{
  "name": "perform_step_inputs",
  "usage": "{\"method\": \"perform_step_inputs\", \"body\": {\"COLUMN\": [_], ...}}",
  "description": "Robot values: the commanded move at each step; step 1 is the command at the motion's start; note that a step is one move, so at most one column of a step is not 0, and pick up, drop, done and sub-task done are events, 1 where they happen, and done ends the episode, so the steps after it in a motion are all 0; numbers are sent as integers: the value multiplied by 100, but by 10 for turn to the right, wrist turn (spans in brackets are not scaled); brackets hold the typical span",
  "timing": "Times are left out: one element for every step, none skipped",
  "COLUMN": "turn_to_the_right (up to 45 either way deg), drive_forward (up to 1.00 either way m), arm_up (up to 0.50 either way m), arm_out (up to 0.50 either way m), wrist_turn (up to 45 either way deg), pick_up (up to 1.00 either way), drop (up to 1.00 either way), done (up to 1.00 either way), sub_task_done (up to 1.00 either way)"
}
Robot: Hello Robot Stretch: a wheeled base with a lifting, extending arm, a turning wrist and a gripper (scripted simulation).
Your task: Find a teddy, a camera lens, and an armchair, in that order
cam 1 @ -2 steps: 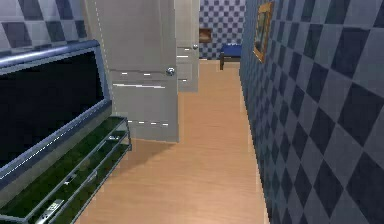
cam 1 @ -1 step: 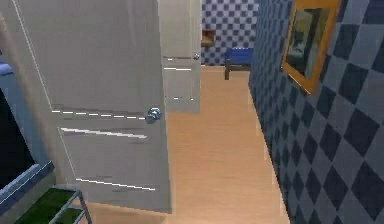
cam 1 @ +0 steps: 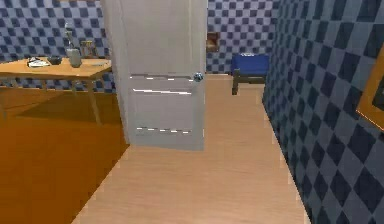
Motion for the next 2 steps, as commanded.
{"method": "perform_step_inputs", "body": {"turn_to_the_right": [90, 0], "drive_forward": [0, 25], "arm_up": [0, 0], "arm_out": [0, 0], "wrist_turn": [0, 0], "pick_up": [0, 0], "drop": [0, 0], "done": [0, 0], "sub_task_done": [0, 0]}}
